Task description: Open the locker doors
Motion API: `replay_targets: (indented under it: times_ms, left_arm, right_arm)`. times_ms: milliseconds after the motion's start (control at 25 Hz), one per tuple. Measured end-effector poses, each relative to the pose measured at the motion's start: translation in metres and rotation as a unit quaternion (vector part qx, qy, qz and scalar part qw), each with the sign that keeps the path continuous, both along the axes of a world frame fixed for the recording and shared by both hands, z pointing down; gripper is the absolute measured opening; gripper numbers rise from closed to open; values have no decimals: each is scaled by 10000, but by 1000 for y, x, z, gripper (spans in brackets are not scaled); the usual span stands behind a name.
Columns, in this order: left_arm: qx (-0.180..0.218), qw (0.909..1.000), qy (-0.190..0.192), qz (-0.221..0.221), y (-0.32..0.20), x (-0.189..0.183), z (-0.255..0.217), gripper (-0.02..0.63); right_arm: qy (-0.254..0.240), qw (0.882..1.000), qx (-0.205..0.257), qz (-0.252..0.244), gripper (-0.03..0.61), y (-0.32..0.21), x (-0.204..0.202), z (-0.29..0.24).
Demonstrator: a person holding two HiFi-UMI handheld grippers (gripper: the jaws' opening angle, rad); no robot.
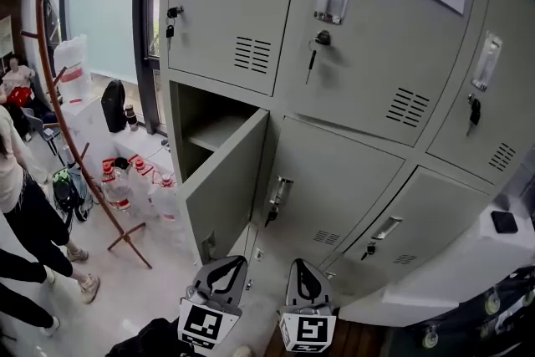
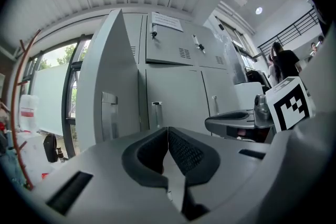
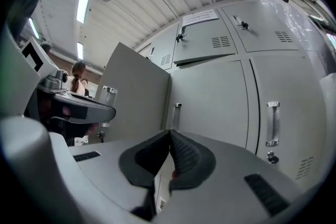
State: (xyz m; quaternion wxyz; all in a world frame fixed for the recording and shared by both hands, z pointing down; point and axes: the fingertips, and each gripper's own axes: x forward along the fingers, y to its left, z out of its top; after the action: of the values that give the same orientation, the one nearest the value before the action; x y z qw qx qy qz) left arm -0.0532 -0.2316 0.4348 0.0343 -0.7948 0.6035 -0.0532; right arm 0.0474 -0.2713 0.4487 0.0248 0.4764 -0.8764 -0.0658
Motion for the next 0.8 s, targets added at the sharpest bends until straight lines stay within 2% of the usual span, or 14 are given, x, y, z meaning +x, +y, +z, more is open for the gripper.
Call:
replay_targets:
  times_ms: [240,360,440,520,720,800]
  left_arm:
    - [-45,9993,9,-374,-20,-2,2,23]
    - [-56,9987,3,-510,-27,-4,3,23]
    - [-67,9984,1,-563,-29,-5,4,23]
    - [-80,9982,2,-601,-31,-5,5,23]
    - [-136,9975,12,-697,-35,-5,8,23]
    - [-3,9974,-50,-716,-37,-6,7,23]
  right_arm:
    - [-18,9987,14,-510,15,-41,-21,1]
    - [-88,9972,-18,-745,55,-59,-37,-1]
    - [-101,9960,10,-886,55,-72,-48,-4]
    - [-62,9948,26,-1016,90,-85,-60,-8]
    - [147,9938,14,-1105,136,-116,-84,-9]
    - [172,9940,-34,-1079,148,-127,-90,-6]
